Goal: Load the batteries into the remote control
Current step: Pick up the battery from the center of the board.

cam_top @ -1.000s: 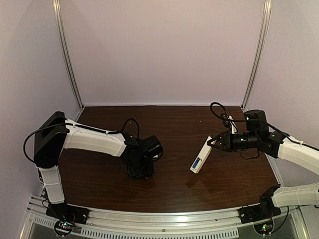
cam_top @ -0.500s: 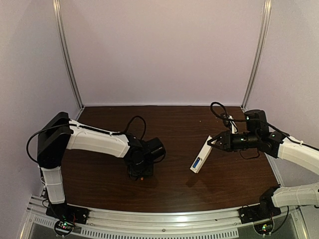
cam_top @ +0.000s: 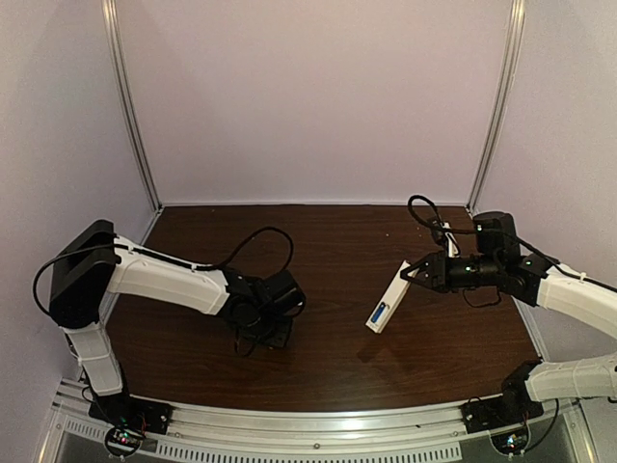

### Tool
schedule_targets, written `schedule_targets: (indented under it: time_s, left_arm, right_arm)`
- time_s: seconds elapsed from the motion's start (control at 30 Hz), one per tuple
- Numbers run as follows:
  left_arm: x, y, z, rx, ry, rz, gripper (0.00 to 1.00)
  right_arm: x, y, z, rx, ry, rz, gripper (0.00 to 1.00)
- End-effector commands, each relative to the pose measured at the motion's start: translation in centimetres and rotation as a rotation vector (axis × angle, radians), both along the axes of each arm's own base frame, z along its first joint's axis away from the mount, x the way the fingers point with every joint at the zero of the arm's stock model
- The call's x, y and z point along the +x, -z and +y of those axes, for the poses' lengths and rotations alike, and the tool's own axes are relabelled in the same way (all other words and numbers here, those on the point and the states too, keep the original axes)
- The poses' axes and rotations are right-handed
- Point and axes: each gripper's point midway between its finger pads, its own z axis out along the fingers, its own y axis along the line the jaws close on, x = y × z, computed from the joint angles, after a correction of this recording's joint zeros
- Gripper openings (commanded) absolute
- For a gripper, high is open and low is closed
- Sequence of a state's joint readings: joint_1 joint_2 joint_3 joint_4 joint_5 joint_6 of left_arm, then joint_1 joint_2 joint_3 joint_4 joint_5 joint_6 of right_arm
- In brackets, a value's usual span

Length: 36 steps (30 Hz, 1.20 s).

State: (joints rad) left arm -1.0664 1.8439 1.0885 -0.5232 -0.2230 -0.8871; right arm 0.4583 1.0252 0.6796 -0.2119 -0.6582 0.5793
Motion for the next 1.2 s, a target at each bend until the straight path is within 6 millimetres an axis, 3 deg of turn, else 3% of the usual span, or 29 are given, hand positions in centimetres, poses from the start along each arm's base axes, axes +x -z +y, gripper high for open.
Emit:
schedule_targets:
  time_s: [0.0, 0.33, 0.47, 0.63, 0.87, 1.17]
  left_arm:
    - [-2.5, 2.7, 1.5, 0.064, 0.155, 0.094, 0.0]
    - [-4.3, 3.2, -0.8, 0.029, 0.323, 0.112, 0.0]
    - [-4.5, 3.4, -0.8, 0.018, 0.331, 0.11, 0.01]
    - [-4.6, 3.2, -0.8, -0.01, 0.336, 0.088, 0.12]
    - [-4.6, 2.7, -0.4, -0.035, 0.333, 0.062, 0.18]
    - [-4.5, 0.5, -0.4, -0.117, 0.369, -0.024, 0.23]
  right_arm:
    - [-0.1, -0.5, 0.0, 0.035, 0.003, -0.013, 0.0]
    - [-0.1, -0.7, 0.1, 0.052, 0.007, -0.005, 0.0]
    - [-0.1, -0.7, 0.1, 0.058, 0.009, -0.004, 0.0]
    - [0.0, -1.0, 0.1, 0.061, 0.009, -0.006, 0.0]
    - [0.0, -1.0, 0.2, 0.065, 0.005, -0.006, 0.0]
    - [-0.1, -1.4, 0.4, 0.089, 0.0, -0.014, 0.0]
